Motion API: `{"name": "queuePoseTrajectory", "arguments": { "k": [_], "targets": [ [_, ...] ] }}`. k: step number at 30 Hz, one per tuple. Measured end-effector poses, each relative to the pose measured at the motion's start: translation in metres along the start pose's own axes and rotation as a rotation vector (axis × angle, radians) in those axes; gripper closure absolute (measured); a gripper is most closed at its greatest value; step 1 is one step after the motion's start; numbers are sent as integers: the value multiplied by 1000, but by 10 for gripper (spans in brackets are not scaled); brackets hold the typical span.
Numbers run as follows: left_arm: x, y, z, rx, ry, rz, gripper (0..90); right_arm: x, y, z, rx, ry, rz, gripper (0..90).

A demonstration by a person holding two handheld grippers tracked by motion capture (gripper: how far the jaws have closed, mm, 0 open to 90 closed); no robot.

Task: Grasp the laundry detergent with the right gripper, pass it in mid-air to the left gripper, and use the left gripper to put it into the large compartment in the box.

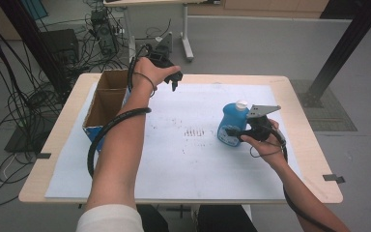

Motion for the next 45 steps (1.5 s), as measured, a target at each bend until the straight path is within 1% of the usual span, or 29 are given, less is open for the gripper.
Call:
{"name": "queuePoseTrajectory", "arguments": {
  "k": [5, 9, 24, 31, 45],
  "targets": [
    [-1, 0, 0, 1, 0, -2, 52, 0, 0, 0, -5, 3, 4, 413],
    [-1, 1, 0, 7, -18, 2, 52, 0, 0, 0, -4, 3, 5, 416],
    [-5, 3, 8, -13, -25, -3, 51, 0, 0, 0, 0, 2, 4, 422],
    [-5, 4, 9, -14, -29, -3, 51, 0, 0, 0, 1, 1, 5, 423],
    [-6, 3, 4, -8, -28, -7, 50, 0, 0, 0, 2, 1, 1, 423]
  ]
}}
Point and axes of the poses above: each handheld gripper's, and its own axes: x roughly forward along the jaws, y roughly out of its underside, z roughly to its left, the point moved 3 cm from there along x, roughly forward along the jaws, and after that the axes turned 3 degrees about -x, right-handed, at the moved point
